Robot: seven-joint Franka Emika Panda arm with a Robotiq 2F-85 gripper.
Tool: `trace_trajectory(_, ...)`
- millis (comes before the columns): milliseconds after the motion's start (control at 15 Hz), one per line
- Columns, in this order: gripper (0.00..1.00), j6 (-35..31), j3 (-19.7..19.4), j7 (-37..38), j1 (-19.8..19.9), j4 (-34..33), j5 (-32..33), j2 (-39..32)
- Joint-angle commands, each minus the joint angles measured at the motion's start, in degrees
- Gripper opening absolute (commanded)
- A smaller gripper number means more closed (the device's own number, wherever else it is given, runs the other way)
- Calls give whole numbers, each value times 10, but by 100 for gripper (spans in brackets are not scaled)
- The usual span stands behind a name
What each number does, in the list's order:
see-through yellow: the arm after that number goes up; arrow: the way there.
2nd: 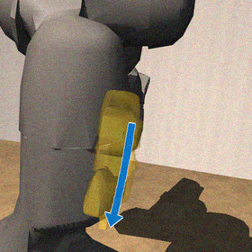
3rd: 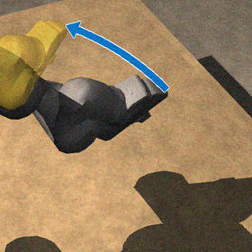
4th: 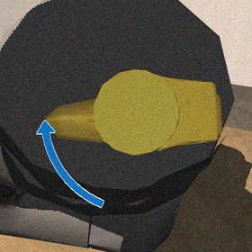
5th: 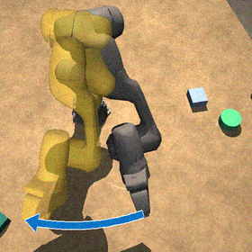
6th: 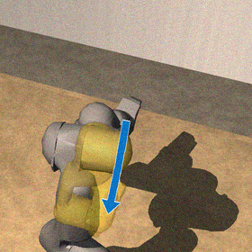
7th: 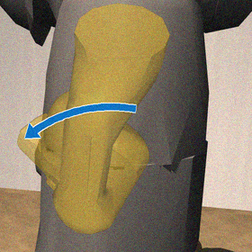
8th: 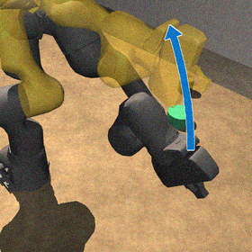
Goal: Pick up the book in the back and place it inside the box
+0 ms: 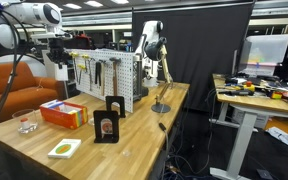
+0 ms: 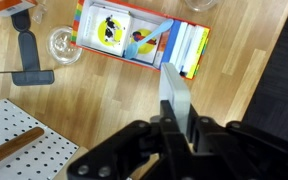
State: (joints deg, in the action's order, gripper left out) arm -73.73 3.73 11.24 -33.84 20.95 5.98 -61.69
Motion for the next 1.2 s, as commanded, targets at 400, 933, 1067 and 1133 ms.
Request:
trace_trajectory(400,4,136,-4,85,-1,18,-19,41)
trace_trajectory(933,4,171,-1,89,3,-11,-28,-39)
trace_trajectory(1067,4,160,1,85,6,-15,-32,-65)
trace_trajectory(1133,4,152,1,81,7,-12,-33,-76)
